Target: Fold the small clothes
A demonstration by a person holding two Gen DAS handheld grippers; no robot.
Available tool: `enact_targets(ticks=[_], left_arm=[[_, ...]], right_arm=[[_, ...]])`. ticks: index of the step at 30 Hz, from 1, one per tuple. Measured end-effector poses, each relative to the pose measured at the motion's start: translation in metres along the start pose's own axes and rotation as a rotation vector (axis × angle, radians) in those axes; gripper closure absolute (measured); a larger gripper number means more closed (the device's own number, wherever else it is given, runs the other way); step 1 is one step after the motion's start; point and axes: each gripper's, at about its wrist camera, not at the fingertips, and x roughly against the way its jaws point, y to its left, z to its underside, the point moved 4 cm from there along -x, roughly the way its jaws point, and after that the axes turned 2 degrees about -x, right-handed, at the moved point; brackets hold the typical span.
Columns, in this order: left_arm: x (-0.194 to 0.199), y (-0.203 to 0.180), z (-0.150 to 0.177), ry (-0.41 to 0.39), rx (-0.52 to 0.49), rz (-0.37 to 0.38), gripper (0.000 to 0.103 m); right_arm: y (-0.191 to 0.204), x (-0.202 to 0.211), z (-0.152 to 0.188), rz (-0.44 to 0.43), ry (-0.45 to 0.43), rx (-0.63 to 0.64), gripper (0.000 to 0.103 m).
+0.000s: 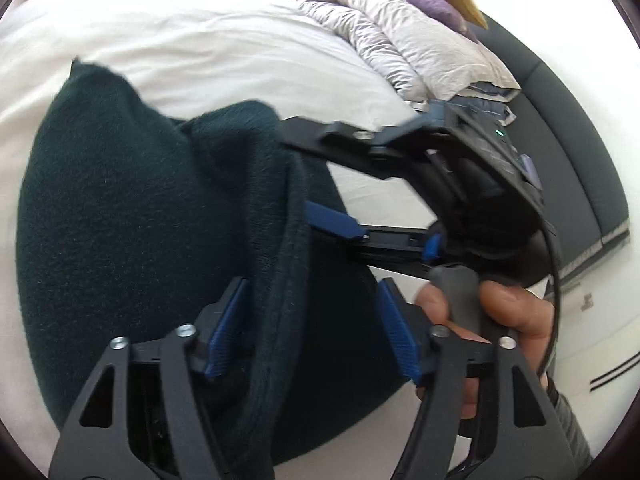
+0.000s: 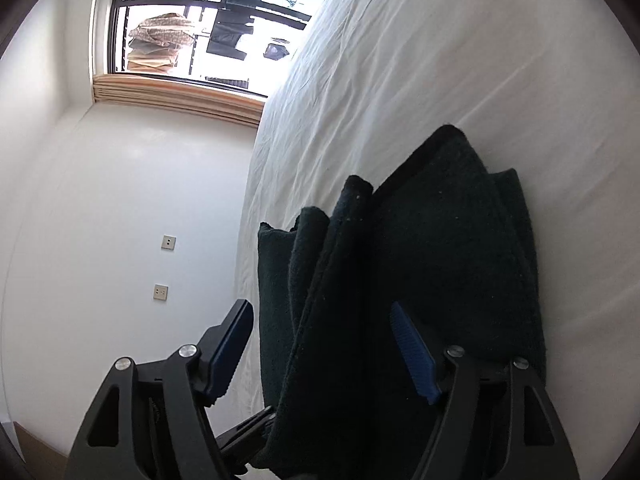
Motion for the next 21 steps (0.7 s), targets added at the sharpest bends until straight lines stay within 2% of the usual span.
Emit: enact_targets(ticks=[3,6,8,9,10,14,16,18,21], left_arm=[[0.018,-0.012,0.011,-0.005,-0.02,-0.026,0.033],[0.045,-0.013,0.029,0.006,-0.045,-0.004,0.029],[0.065,-0.003,0.038,0.005,-0.048,-0.04,0.029],[0.074,0.002,0.046,0.007,-0.047,-0.033,0.029],[0.081,0.008,0.054,0.005,-0.043,-0.019,0.029],[0.102,0.029,0.071,-0.025,-0.061,-0.049,0.029],[0.108,0.043,0.074,-0.029,-0.072,-0.068,0.029],[0.103,0.046,0.057,-0.057,-0.074,-0.108,0.029],[0.109,0.058,0.058,-0.087,-0.06,-0.084,0.029]], right_arm=[[0.006,-0.006,0.003,0.076,0.031,0.047,0.029],[0.015,-0.012,-0.001,0.113,0.064,0.089,0.031],[0.012,-0.009,-0.004,0.116,0.074,0.076,0.031],[0.009,-0.007,-0.006,0.12,0.077,0.066,0.032],[0.008,-0.006,-0.009,0.126,0.084,0.063,0.033],[0.007,-0.012,-0.005,0.205,0.118,0.112,0.048],[0.009,-0.015,-0.002,0.249,0.127,0.137,0.053],[0.007,-0.015,0.005,0.301,0.149,0.164,0.054],[0.005,-0.011,0.008,0.323,0.158,0.181,0.056]])
